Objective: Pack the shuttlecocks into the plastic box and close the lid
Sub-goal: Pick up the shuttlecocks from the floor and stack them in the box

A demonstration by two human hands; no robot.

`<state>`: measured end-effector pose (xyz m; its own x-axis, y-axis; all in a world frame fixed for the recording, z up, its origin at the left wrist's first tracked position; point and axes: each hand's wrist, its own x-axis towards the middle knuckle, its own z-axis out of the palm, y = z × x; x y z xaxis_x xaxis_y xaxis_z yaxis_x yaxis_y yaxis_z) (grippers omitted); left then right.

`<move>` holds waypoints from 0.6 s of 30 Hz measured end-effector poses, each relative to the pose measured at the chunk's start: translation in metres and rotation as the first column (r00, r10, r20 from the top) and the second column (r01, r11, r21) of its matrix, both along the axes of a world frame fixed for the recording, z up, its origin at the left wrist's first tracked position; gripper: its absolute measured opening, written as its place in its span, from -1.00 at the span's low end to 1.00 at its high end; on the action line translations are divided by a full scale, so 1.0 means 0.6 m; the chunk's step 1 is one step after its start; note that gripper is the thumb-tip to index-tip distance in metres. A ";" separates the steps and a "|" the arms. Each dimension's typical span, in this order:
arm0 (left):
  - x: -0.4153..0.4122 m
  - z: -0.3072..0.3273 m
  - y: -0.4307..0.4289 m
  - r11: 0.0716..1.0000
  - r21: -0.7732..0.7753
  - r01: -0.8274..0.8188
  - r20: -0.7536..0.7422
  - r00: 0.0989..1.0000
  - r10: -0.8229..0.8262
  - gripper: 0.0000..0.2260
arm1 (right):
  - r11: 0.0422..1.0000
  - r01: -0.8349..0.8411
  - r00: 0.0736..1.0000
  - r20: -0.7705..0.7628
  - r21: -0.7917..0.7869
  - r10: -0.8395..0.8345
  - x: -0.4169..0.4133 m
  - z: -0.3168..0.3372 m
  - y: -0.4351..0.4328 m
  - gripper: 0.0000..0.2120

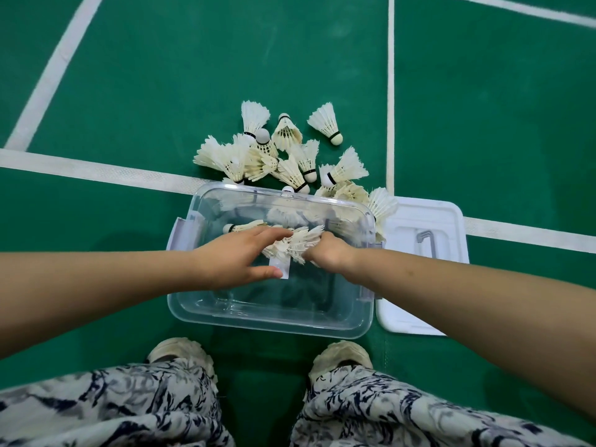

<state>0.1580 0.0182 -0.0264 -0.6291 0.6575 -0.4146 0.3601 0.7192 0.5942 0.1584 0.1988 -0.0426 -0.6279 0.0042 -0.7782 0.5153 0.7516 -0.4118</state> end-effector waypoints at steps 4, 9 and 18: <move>-0.007 0.008 0.008 0.993 0.097 -0.074 -0.040 0.996 0.078 -0.45 | 0.997 0.044 0.996 -0.077 0.070 -0.038 -0.003 0.014 0.004 -0.49; -0.016 0.030 0.030 0.963 0.243 -0.121 -0.158 0.974 0.163 -0.48 | 0.991 -0.088 0.949 -0.295 0.106 0.116 -0.011 0.070 0.009 -0.58; -0.063 0.071 0.057 0.918 0.365 -0.153 -0.303 0.913 0.273 -0.50 | 0.985 -0.008 0.783 -0.611 0.174 0.114 -0.089 0.106 0.062 -0.67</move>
